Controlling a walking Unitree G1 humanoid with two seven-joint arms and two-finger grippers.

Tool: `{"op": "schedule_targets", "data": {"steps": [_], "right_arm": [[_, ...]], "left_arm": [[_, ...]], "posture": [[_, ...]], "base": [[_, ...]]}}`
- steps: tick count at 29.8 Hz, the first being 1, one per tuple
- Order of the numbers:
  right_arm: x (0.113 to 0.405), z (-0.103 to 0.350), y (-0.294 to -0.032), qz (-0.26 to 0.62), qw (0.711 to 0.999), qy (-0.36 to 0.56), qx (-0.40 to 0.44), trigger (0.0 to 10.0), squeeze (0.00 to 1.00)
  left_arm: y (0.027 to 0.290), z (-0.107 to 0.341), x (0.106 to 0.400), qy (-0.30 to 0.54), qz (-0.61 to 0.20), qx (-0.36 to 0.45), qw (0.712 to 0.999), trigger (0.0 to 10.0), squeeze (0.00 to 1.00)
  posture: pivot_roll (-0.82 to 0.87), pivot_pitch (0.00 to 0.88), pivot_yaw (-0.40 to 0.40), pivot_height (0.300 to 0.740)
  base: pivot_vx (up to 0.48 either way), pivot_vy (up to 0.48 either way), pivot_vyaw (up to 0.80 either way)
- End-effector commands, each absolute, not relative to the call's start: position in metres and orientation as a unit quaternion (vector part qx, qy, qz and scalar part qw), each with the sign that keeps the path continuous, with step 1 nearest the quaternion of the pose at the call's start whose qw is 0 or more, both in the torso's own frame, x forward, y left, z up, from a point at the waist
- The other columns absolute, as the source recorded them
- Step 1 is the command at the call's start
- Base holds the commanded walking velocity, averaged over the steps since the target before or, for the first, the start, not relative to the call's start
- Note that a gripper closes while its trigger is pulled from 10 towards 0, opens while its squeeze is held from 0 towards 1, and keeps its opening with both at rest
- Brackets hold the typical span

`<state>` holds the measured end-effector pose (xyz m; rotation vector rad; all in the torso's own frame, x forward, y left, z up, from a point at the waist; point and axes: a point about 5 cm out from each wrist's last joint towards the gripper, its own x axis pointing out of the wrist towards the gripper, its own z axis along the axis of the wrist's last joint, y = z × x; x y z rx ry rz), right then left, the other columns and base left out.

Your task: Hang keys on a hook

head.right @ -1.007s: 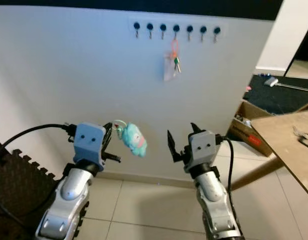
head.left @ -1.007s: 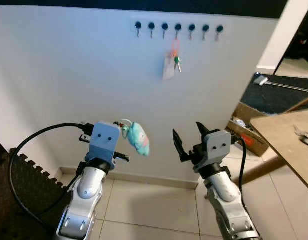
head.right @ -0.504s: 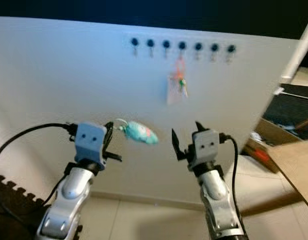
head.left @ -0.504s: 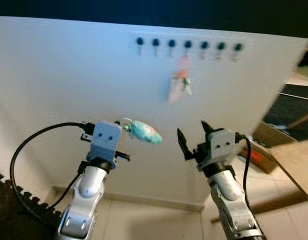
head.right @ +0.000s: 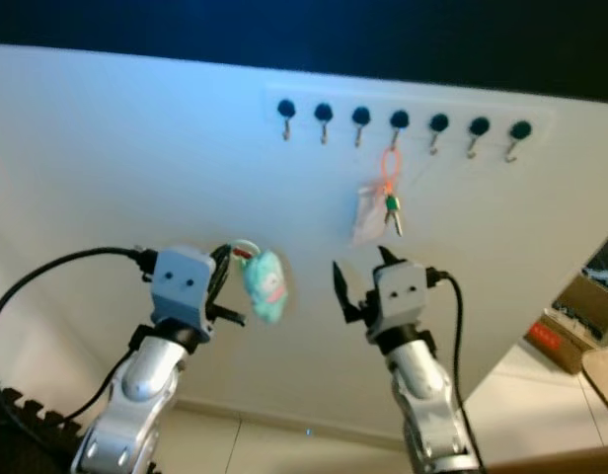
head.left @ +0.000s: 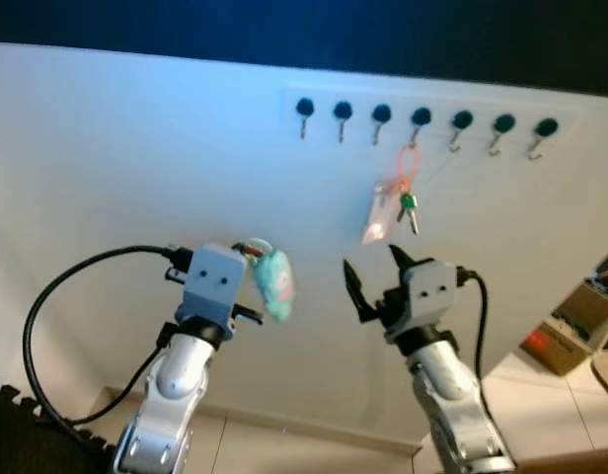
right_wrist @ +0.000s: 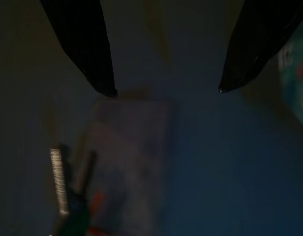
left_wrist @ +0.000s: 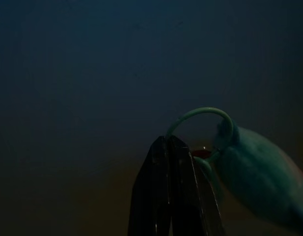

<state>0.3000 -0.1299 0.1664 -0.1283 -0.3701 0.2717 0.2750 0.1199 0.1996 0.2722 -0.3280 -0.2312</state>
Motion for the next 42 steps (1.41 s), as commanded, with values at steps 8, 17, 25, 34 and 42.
{"op": "schedule_targets", "data": {"steps": [8,17,25,34,42], "right_arm": [[0.287,0.123,-0.133,0.135,0.982,-0.114,-0.07,10.0,0.0],[0.289,0.136,-0.131,0.127,0.979,-0.144,-0.068,10.0,0.0],[0.29,0.18,-0.121,0.16,0.958,-0.224,-0.082,10.0,0.0],[0.284,0.21,-0.114,0.187,0.94,-0.27,-0.088,10.0,0.0],[0.283,0.209,-0.114,0.186,0.943,-0.263,-0.088,10.0,0.0]], "left_arm": [[0.11,0.233,0.277,-0.183,-0.171,0.116,0.961,10.0,0.0],[0.105,0.27,0.297,-0.174,-0.232,0.138,0.947,10.0,0.0],[0.108,0.297,0.32,-0.171,-0.239,0.195,0.936,10.0,0.0],[0.122,0.321,0.334,-0.162,-0.239,0.244,0.926,10.0,0.0],[0.124,0.343,0.33,-0.188,-0.26,0.264,0.91,10.0,0.0]], "posture": [[0.13,0.134,-0.022,0.74],[0.13,0.132,-0.013,0.74],[0.12,0.133,-0.005,0.74],[0.12,0.128,0.003,0.74],[0.13,0.125,0.007,0.74]], "base": [[0.0,0.0,0.0],[0.0,0.0,0.0],[0.0,0.0,0.0],[0.0,0.0,0.0],[0.0,0.0,0.0]]}}
